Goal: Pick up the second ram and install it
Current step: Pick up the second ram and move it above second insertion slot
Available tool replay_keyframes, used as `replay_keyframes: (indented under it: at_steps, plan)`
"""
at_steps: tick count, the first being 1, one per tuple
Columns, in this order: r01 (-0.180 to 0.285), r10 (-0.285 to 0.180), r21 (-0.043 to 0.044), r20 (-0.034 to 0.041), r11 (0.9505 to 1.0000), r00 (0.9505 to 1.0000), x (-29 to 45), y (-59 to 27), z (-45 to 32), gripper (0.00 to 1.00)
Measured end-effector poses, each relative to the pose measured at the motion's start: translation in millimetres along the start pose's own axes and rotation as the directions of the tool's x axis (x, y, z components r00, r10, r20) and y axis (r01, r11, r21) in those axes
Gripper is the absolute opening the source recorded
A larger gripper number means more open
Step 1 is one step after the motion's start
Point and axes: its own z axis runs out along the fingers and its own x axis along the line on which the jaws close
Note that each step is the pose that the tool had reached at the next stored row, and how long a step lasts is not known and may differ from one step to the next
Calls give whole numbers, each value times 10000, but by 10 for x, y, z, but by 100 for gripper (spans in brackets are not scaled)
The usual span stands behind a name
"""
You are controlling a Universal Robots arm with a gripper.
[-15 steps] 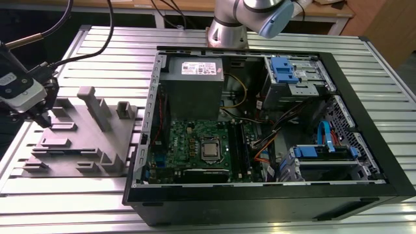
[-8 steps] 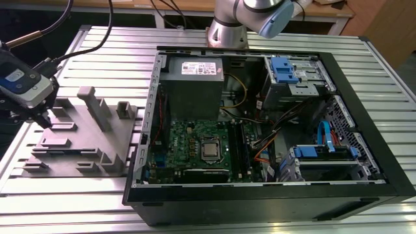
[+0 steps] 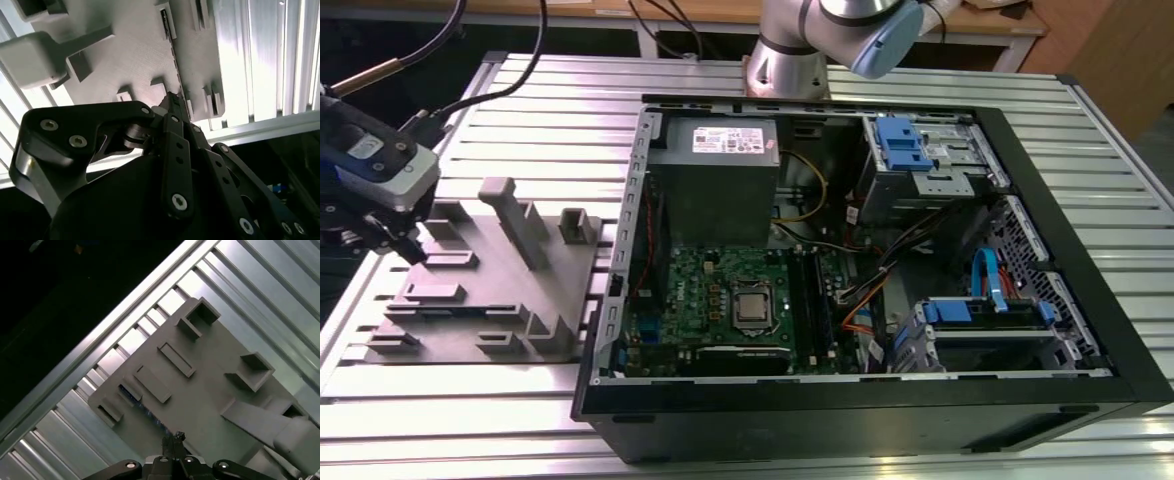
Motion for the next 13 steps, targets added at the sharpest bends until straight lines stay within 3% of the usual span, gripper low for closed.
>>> replay_keyframes:
  at_steps: [3,6,13]
  plan:
    - [538,-538,-22,-16,9986,9986,0,0,6,7]
    - [1087,-1087,-46,-30,9941,9941,0,0,12,7]
    - [2268,-2269,-98,-59,9739,9739,1,-1,26,7]
